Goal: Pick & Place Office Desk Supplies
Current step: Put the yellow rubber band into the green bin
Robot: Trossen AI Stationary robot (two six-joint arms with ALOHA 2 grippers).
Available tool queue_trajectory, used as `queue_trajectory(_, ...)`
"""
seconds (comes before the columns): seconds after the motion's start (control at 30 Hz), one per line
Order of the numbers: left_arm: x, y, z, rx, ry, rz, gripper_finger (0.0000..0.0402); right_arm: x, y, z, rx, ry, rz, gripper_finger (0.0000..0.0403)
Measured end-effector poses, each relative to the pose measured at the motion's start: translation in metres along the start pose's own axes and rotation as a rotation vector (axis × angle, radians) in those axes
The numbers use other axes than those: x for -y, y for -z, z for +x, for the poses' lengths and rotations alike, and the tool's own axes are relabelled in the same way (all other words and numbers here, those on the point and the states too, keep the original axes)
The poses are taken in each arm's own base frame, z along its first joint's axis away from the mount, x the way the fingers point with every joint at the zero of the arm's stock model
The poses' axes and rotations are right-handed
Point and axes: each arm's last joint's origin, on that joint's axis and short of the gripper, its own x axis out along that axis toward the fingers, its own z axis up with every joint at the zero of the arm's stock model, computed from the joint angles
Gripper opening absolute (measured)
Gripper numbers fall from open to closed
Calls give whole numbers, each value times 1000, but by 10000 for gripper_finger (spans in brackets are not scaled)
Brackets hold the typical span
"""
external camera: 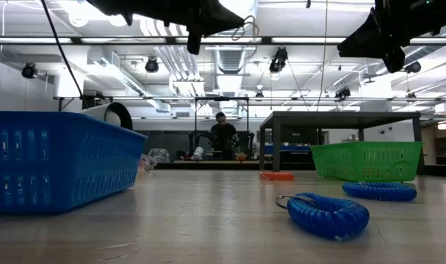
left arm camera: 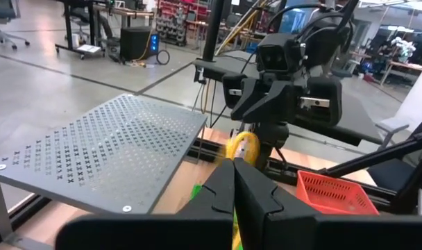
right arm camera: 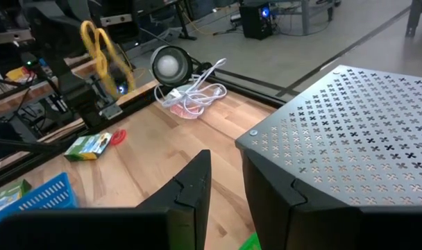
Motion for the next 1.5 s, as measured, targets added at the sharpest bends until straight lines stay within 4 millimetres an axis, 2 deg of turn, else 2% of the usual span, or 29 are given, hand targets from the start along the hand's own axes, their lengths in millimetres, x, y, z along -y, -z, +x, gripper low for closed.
queue_trajectory(0.3,0,-1,0,6,-3,-1,3,0,0,0,4,-3,188,70)
queue_trajectory(0.43,-1,-1,0,6,-4,0,3,-1,0,1,3,-4,187,68)
queue_trajectory(0.6,-1,-1,0,6,-5,0,3,-7,-1,6,17,-23,104,68)
queue_trajectory(0.8,-1,-1,0,6,-5,1,3,-26,-4,19,39,-244,-237,68)
queue_trajectory(0.93,-1,-1,0,6,-5,1,3,-35,-6,26,109,-273,-394,68)
queue_trajectory(1.1,1,-1,0,3,17,1,3,-40,-6,34,127,-276,-359,68)
queue_trajectory(1.33,1,0,0,0,28,2,3,-47,8,51,50,-268,-258,68)
queue_trajectory(1.5,1,0,0,0,28,5,3,-57,9,65,129,-279,-244,68)
